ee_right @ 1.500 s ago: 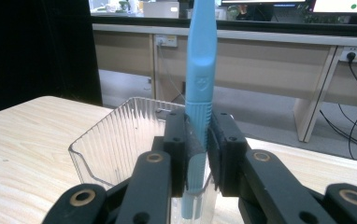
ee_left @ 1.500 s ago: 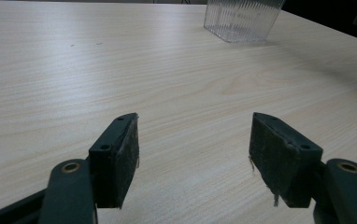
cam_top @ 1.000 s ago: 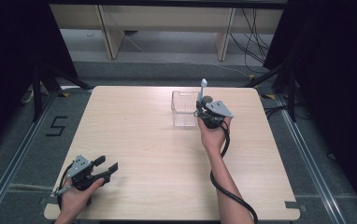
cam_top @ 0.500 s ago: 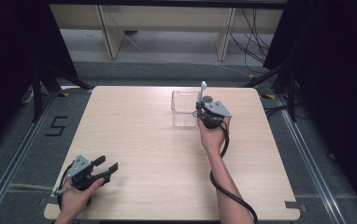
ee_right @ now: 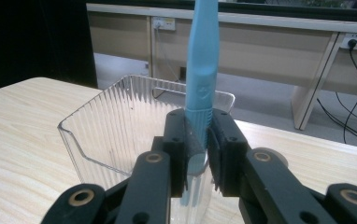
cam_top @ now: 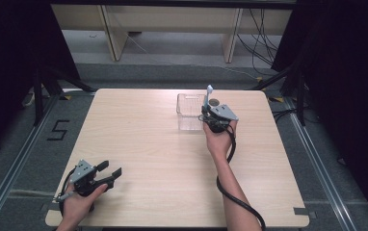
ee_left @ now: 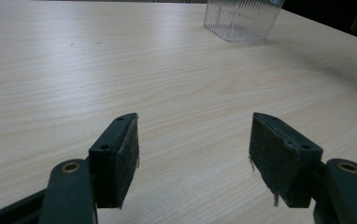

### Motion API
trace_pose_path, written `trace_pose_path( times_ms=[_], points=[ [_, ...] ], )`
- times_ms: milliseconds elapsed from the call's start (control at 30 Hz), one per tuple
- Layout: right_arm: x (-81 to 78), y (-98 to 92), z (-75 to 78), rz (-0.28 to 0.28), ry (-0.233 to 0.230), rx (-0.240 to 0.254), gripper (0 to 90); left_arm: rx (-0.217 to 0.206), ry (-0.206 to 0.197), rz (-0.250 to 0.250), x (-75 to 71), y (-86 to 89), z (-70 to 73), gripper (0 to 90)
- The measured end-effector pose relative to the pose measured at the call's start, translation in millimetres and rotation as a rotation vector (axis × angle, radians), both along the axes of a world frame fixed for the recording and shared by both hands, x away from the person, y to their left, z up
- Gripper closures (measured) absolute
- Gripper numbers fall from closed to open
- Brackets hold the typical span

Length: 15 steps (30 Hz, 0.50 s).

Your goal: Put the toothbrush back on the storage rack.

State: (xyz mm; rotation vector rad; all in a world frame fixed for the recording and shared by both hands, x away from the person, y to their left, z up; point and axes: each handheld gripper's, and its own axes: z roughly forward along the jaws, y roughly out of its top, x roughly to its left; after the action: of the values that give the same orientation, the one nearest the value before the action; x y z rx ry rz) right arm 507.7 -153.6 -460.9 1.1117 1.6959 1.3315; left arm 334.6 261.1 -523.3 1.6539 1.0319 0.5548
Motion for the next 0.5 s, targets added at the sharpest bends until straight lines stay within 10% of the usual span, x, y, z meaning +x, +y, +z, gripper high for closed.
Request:
trace_pose_path(
  times_ms=[500],
  points=[
    [-0.4,0.7,1.0,-0.013,0.018,0.009,71.1,0.004,0.005,0.004,-0.8,0.0,0.3,32.8]
  ],
)
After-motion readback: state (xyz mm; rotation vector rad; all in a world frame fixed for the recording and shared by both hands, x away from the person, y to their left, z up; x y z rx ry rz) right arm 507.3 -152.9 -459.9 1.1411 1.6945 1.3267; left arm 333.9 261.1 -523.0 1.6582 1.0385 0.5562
